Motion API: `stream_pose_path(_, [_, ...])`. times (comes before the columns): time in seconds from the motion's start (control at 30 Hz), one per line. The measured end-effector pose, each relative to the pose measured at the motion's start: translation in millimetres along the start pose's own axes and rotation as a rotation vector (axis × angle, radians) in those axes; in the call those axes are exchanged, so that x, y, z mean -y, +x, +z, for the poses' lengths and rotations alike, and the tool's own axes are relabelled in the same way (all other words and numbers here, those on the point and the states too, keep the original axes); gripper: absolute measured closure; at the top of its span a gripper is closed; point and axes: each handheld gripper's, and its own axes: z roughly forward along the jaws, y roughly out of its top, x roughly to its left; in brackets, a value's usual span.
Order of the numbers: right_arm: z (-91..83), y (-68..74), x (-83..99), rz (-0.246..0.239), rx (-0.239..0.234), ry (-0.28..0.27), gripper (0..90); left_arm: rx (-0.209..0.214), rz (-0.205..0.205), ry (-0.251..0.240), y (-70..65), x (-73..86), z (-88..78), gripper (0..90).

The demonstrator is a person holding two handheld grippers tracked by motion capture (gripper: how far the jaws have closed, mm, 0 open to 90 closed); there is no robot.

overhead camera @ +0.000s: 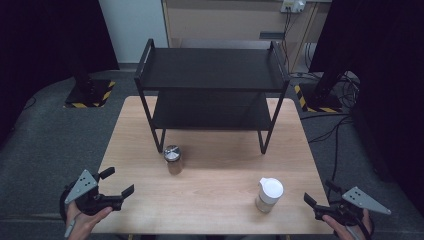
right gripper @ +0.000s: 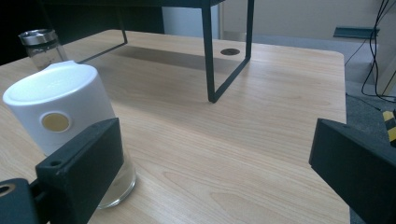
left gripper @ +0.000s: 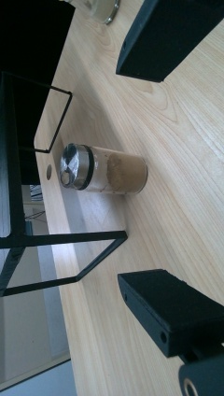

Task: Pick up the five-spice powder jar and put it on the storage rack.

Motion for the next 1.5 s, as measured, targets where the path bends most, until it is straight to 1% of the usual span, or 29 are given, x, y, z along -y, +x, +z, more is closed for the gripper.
stream_pose_path(0.1, [-0.5,-0.2,0.5,-0.005,-0.006,-0.005,3.4,-0.003,0.002,-0.003,-0.3,0.0,-0.4,1.0])
stream_pose_path(0.23, [-2.0,0.0,0.9,-0.012,-0.003,-0.012,3.4,-0.004,-0.003,-0.006,-0.6,0.4,-0.9,1.0])
stream_pose_path(0.3, [-2.6,-0.3,1.2,-0.015,-0.004,-0.017,3.4,-0.006,0.001,-0.009,-1.0,0.4,-1.4,0.9])
stream_pose_path(0.43, [-2.8,-1.0,0.6,-0.024,-0.011,-0.012,3.4,-0.003,0.003,-0.010,-2.0,-0.2,-1.3,0.9])
stream_pose_path(0.63, [-3.3,-3.2,-1.0,-0.049,-0.022,-0.008,3.4,0.000,0.019,-0.009,-4.9,-1.9,1.3,0.9])
stream_pose_path(0.73, [-2.6,-3.5,-2.6,-0.059,-0.033,-0.001,3.6,0.002,0.007,-0.005,-4.5,-2.6,2.6,0.9])
stream_pose_path(0.77, [-2.4,-2.9,-3.4,-0.069,-0.036,0.002,3.6,-0.001,0.004,-0.004,-5.4,-3.4,2.9,0.9])
stream_pose_path(0.87, [-2.0,-1.7,-4.9,-0.083,-0.045,0.006,3.6,0.003,0.010,-0.008,-6.2,-6.0,3.2,0.8])
stream_pose_path(0.9, [-1.8,-1.4,-5.4,-0.093,-0.048,0.006,3.5,0.002,0.012,-0.010,-6.9,-7.7,3.8,0.8])
stream_pose_path(0.93, [-1.4,-1.8,-5.6,-0.094,-0.058,0.005,3.2,0.012,0.006,-0.016,-6.5,-11.1,5.5,0.8])
stream_pose_path(0.97, [-1.0,-2.1,-5.6,-0.093,-0.061,0.005,3.0,0.015,0.009,-0.016,-6.8,-13.8,6.7,0.8])
stream_pose_path(1.03, [-0.6,-2.8,-5.7,-0.094,-0.069,0.004,2.8,0.018,0.032,-0.001,-6.8,-21.0,9.0,0.8])
stream_pose_path(1.07, [-0.6,-3.3,-5.5,-0.094,-0.074,0.001,2.7,0.021,0.036,0.004,-6.2,-24.0,9.9,0.8])
stream_pose_path(1.1, [-0.8,-3.5,-5.2,-0.095,-0.076,-0.002,2.7,0.021,0.036,0.004,-6.2,-24.0,9.9,0.8])
stream_pose_path(1.13, [-1.0,-3.7,-5.0,-0.094,-0.077,-0.005,2.6,0.028,0.033,0.008,-4.2,-30.7,11.3,0.8])
stream_pose_path(1.17, [-1.0,-3.7,-5.0,-0.094,-0.077,-0.005,2.6,0.028,0.033,0.008,-4.2,-30.7,11.3,0.8])
stream_pose_path(1.3, [-1.6,-4.4,-5.1,-0.094,-0.085,-0.009,2.6,0.034,0.059,0.031,-1.0,-47.5,12.9,0.9])
stream_pose_path(1.4, [-1.6,-4.8,-4.6,-0.088,-0.089,-0.009,2.6,0.040,0.074,0.058,1.8,-61.3,15.1,0.8])
stream_pose_path(1.5, [-1.1,-4.6,-4.6,-0.083,-0.092,-0.005,2.6,0.058,0.078,0.077,7.0,-73.3,18.1,0.8])
